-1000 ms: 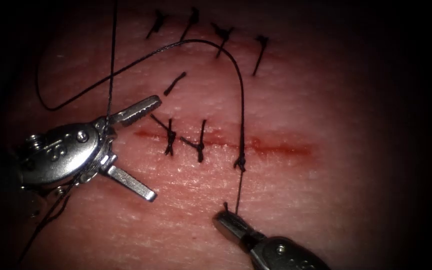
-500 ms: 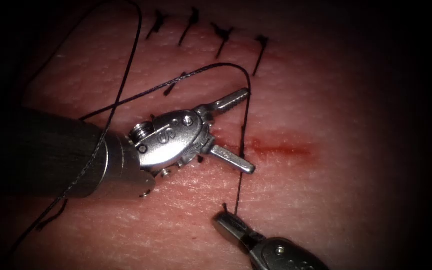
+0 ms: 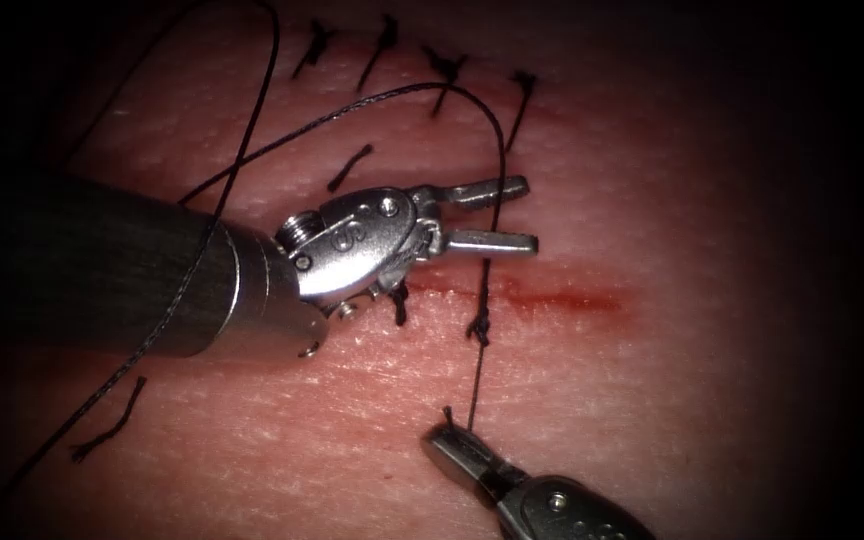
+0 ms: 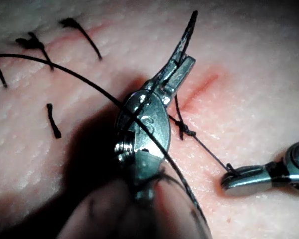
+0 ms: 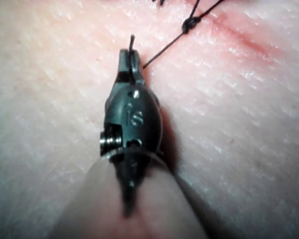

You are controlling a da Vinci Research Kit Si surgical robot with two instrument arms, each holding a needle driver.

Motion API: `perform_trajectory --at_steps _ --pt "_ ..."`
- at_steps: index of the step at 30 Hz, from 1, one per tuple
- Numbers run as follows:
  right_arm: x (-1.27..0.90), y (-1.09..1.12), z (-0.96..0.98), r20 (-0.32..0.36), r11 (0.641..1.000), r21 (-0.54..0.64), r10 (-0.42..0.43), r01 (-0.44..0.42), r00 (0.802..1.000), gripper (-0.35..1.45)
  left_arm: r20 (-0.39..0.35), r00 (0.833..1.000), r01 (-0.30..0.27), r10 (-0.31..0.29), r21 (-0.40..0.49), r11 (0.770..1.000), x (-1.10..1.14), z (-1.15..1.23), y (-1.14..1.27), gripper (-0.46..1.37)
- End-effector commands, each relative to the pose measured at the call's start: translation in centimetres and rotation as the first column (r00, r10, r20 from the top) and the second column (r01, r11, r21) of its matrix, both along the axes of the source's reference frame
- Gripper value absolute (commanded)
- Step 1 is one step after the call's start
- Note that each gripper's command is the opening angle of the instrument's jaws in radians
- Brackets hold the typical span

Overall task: Wound Closure
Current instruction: Regrasp the suture with the left tool, then continue to tension the knot

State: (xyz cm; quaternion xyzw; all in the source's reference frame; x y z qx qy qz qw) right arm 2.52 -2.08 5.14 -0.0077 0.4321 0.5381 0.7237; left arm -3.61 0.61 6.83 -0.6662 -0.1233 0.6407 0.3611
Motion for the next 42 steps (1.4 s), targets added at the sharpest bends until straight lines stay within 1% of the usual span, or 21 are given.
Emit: perform_trajectory --at_steps 1,3,4,6,7,8,9,12,15,18,21,24,26,28,30,32,33,35,36,39,42 --pt "0.0 0.0 0.0 0.005 1.0 0.0 0.004 -0.004 1.0 -0.35 0.033 0.999 -0.037 0.036 0.017 0.999 0.02 -0.02 -0.01 -0.35" --pt "0.0 0.0 0.0 0.005 1.0 0.0 0.004 -0.004 1.0 -0.35 0.059 0.995 -0.078 0.077 0.015 0.997 0.05 -0.02 0.0 -0.35" --pt "0.0 0.0 0.0 0.005 1.0 0.0 0.004 -0.004 1.0 -0.35 0.063 0.995 -0.084 0.083 0.014 0.996 0.07 -0.01 0.03 -0.35" --pt "0.0 0.01 0.0 0.006 1.0 0.0 0.005 -0.005 1.0 -0.35 0.05 0.997 -0.061 0.06 0.021 0.998 0.09 0.02 0.08 -0.35" --pt "0.0 0.01 0.0 0.006 1.0 0.0 0.005 -0.005 1.0 -0.35 0.044 0.997 -0.061 0.06 0.004 0.998 0.11 0.06 0.15 -0.35" --pt "0.0 0.01 0.0 0.006 1.0 0.0 0.005 -0.005 1.0 -0.35 0.042 0.997 -0.061 0.061 -0.001 0.998 0.11 0.07 0.17 -0.35" --pt "0.0 0.02 0.0 0.006 1.0 0.001 0.005 -0.005 1.0 -0.35 0.029 0.998 -0.061 0.062 -0.035 0.998 0.13 0.12 0.27 -0.35" --pt "-0.01 0.05 -0.02 0.004 1.0 0.002 -0.002 0.002 1.0 -0.35 0.014 0.998 -0.059 0.06 -0.08 0.995 0.12 0.24 0.5 -0.35" --pt "-0.01 0.16 -0.08 -0.006 1.0 -0.002 0.006 -0.006 1.0 -0.35 0.042 0.998 -0.038 0.044 -0.124 0.992 0.07 0.4 0.84 -0.35" --pt "-0.03 0.25 -0.11 -0.012 1.0 -0.005 0.013 -0.013 1.0 -0.35 0.049 0.998 -0.026 0.032 -0.128 0.991 0.01 0.51 1.07 -0.35" --pt "-0.04 0.34 -0.1 -0.013 1.0 -0.003 0.015 -0.015 1.0 -0.35 0.052 0.998 -0.029 0.036 -0.133 0.991 -0.06 0.6 1.16 -0.35" --pt "-0.06 0.44 -0.07 -0.031 0.999 0.022 0.038 -0.038 0.999 -0.35 0.054 0.997 -0.043 0.051 -0.14 0.989 -0.12 0.68 1.14 -0.35" --pt "-0.08 0.54 -0.02 -0.053 0.997 0.044 0.06 -0.057 0.997 -0.35 0.054 0.996 -0.056 0.065 -0.148 0.987 -0.16 0.76 1.07 -0.35" --pt "-0.09 0.62 0.03 -0.058 0.995 0.07 0.069 -0.064 0.996 -0.35 0.056 0.995 -0.07 0.079 -0.157 0.985 -0.19 0.85 0.98 -0.35" --pt "-0.12 0.68 0.1 -0.083 0.988 0.123 0.1 -0.09 0.992 -0.35 0.041 0.995 -0.079 0.087 -0.161 0.984 -0.19 0.94 0.91 -0.35" --pt "-0.14 0.71 0.17 -0.114 0.972 0.199 0.149 -0.125 0.982 -0.35 0.024 0.995 -0.087 0.092 -0.151 0.985 -0.16 1.03 0.85 -0.35" --pt "-0.14 0.71 0.18 -0.116 0.971 0.205 0.15 -0.125 0.982 -0.35 0.023 0.995 -0.089 0.094 -0.145 0.985 -0.15 1.04 0.85 -0.35" --pt "-0.16 0.7 0.2 -0.148 0.94 0.299 0.218 -0.167 0.964 -0.35 -0.011 0.994 -0.11 0.11 -0.139 0.984 -0.07 1.12 0.82 -0.35" --pt "-0.16 0.69 0.19 -0.15 0.929 0.325 0.234 -0.176 0.961 -0.35 -0.022 0.994 -0.113 0.111 -0.138 0.984 -0.04 1.14 0.82 -0.35" --pt "-0.15 0.64 0.16 -0.141 0.917 0.362 0.233 -0.169 0.962 -0.35 -0.032 0.994 -0.108 0.105 -0.139 0.984 0.04 1.2 0.86 -0.35" --pt "-0.12 0.53 0.11 -0.147 0.901 0.4 0.242 -0.166 0.959 -0.35 -0.039 0.995 -0.098 0.093 -0.139 0.985 0.09 1.23 0.94 -0.35"
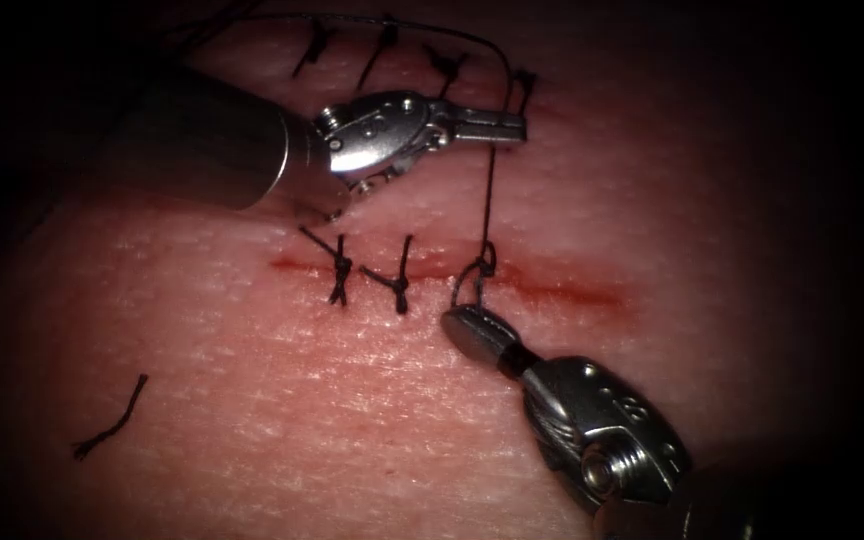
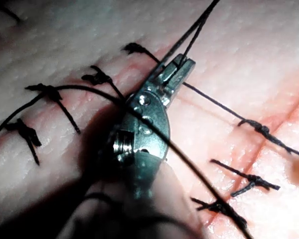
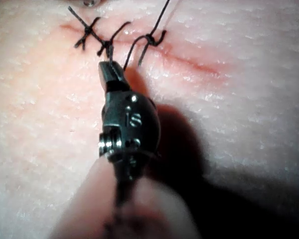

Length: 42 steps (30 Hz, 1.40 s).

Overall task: Wound Closure
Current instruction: Regrasp the suture with the left tool, then continue to tension the knot

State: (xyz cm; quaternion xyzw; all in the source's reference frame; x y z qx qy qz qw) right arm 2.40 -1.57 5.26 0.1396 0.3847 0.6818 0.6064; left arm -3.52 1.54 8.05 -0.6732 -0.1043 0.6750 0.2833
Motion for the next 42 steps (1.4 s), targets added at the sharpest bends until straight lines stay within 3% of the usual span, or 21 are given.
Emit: perform_trajectory --at_steps 1,9,18,32,42 --pt "0.01 -0.03 -0.03 -0.002 1.0 0.02 -0.001 0.001 1.0 -0.35 -0.003 1.0 0.005 -0.005 0.0 1.0 0.01 0.0 0.02 -0.35" --pt "0.12 -0.48 -0.22 -0.043 0.995 0.069 -0.075 0.078 0.996 -0.35 -0.019 1.0 0.009 -0.01 -0.04 0.999 -0.11 0.05 0.08 -0.35" --pt "0.16 -0.62 -0.23 -0.051 0.989 0.138 -0.052 0.058 0.997 -0.35 -0.066 0.998 -0.008 0.0 -0.125 0.992 -0.16 0.09 0.14 -0.35" --pt "0.23 -0.84 -0.31 -0.076 0.983 0.166 -0.059 0.071 0.995 -0.35 -0.067 0.998 -0.012 0.004 -0.122 0.992 -0.04 0.0 0.05 -0.35" --pt "0.27 -0.96 -0.31 -0.075 0.98 0.174 -0.084 0.096 0.994 -0.35 -0.071 0.997 -0.004 -0.005 -0.117 0.993 0.0 -0.05 0.12 -0.35"
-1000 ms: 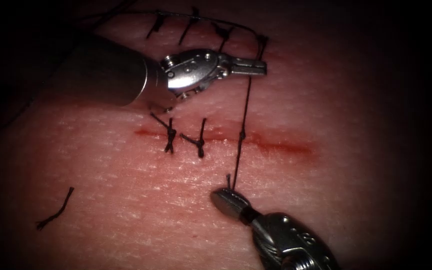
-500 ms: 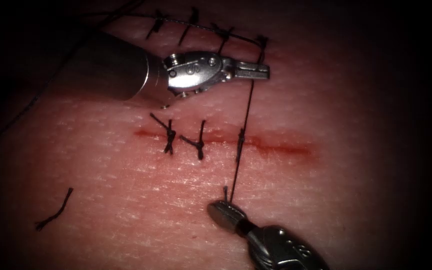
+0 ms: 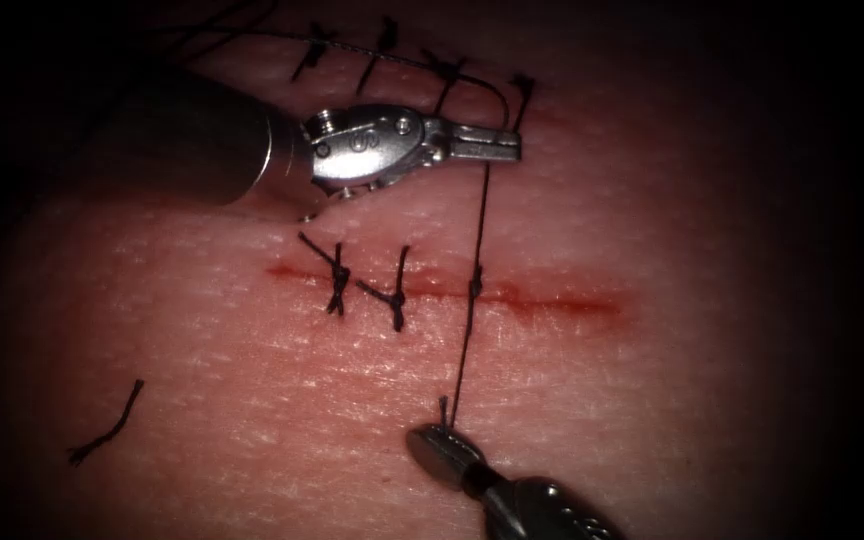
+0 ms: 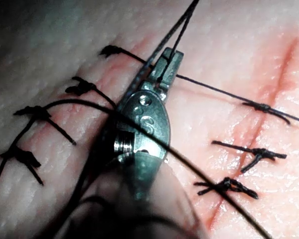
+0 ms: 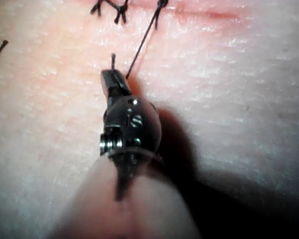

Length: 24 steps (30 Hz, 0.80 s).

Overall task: Wound Closure
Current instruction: Regrasp the suture with the left tool, then continue to tension the knot

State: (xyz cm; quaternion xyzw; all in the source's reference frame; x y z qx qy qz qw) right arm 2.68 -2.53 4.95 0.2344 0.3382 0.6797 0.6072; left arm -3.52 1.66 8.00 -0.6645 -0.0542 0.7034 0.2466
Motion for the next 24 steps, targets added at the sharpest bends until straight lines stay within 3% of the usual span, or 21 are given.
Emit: perform_trajectory --at_steps 1,8,15,24 --pt "0.0 -0.01 0.0 0.005 1.0 0.004 -0.006 0.006 1.0 -0.35 -0.001 1.0 0.001 -0.001 0.001 1.0 0.0 0.0 0.0 -0.35" --pt "-0.01 -0.01 0.01 0.0 1.0 0.013 -0.001 0.001 1.0 -0.35 0.003 1.0 -0.005 0.005 0.001 1.0 0.01 -0.02 -0.04 -0.35" --pt "-0.02 0.07 -0.01 0.02 0.998 -0.058 -0.015 0.016 1.0 -0.35 0.009 1.0 -0.009 0.009 0.004 1.0 0.05 -0.07 -0.05 -0.35" --pt "-0.04 0.13 0.06 0.042 0.995 -0.092 -0.031 0.034 0.999 -0.35 0.015 1.0 -0.018 0.017 0.044 0.999 0.07 -0.26 -0.05 -0.35"
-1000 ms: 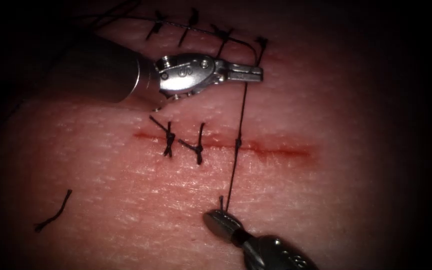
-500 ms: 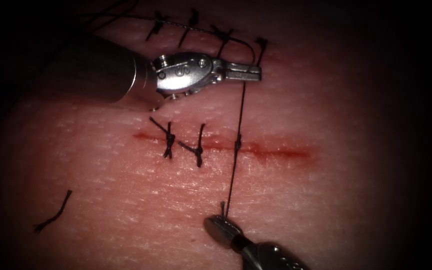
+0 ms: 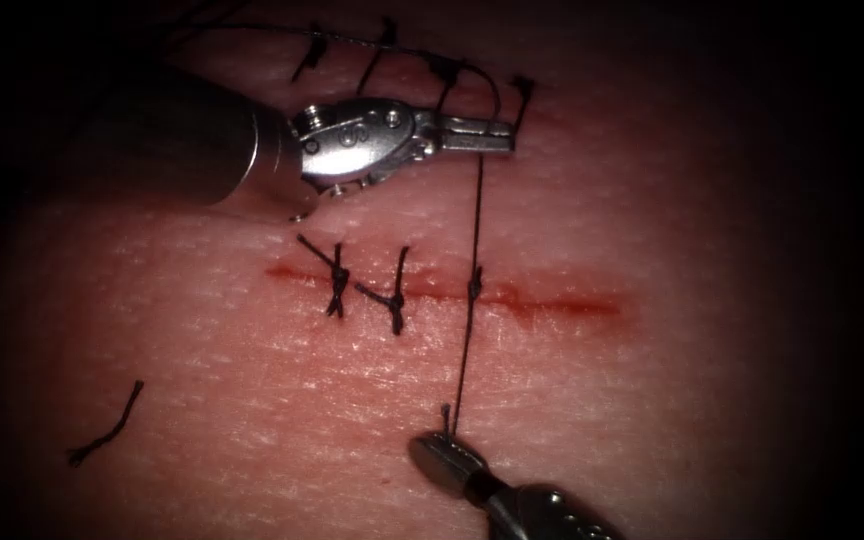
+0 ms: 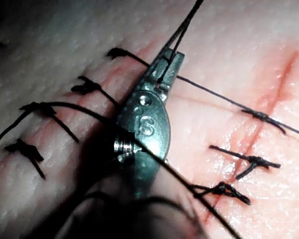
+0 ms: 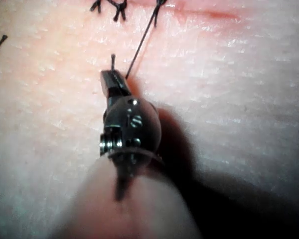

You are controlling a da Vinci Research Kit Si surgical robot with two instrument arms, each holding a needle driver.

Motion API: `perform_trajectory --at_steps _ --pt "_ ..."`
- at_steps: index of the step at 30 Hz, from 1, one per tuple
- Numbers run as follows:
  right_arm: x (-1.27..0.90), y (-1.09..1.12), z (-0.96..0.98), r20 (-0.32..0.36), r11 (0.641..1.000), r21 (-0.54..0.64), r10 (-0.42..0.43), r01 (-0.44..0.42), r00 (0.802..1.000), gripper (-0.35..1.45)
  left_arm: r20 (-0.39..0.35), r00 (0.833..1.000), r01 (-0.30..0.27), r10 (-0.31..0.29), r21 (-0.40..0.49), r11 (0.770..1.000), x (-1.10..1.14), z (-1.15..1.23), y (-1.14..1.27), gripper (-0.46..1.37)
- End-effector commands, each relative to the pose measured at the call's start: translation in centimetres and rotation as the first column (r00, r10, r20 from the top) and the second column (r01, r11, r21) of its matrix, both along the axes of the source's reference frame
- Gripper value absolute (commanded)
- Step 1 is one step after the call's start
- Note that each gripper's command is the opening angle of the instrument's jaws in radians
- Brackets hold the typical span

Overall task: Wound Closure
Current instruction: Regrasp the suture with the left tool, then continue to tension the knot

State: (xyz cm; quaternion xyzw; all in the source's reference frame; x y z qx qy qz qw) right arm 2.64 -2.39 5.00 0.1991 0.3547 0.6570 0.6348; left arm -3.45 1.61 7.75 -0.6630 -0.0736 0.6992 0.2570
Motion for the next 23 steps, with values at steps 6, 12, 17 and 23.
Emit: perform_trajectory --at_steps 6,12,17,23 --pt "0.0 0.0 0.02 0.007 1.0 -0.007 -0.007 0.007 1.0 -0.35 0.003 1.0 -0.011 0.011 0.007 1.0 -0.04 -0.04 0.03 -0.35" --pt "0.0 0.01 0.04 0.011 1.0 -0.01 -0.012 0.012 1.0 -0.35 0.003 1.0 -0.018 0.018 0.004 1.0 -0.05 -0.01 -0.01 -0.35" --pt "0.0 0.01 0.06 0.012 1.0 -0.015 -0.017 0.017 1.0 -0.35 0.001 1.0 -0.022 0.022 0.011 1.0 -0.03 -0.01 -0.02 -0.35" --pt "0.02 0.02 0.06 0.015 1.0 -0.019 -0.019 0.019 1.0 -0.35 0.004 1.0 -0.024 0.024 0.013 1.0 -0.01 -0.04 -0.02 -0.35"
